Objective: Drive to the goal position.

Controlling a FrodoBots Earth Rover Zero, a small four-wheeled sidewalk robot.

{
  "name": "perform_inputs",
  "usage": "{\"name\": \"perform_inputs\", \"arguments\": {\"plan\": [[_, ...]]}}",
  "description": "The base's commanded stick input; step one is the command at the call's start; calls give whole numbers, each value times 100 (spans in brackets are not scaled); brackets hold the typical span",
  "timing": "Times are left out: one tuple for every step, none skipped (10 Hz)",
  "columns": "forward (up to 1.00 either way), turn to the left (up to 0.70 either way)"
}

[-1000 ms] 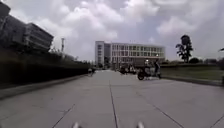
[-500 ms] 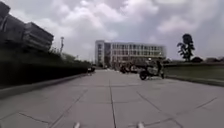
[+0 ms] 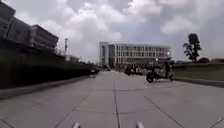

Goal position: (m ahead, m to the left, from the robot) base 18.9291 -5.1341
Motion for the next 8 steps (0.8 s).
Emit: {"name": "perform_inputs", "arguments": {"plan": [[70, 0], [70, 0], [70, 0], [70, 0], [70, 0], [70, 0], [70, -3], [70, -14]]}}
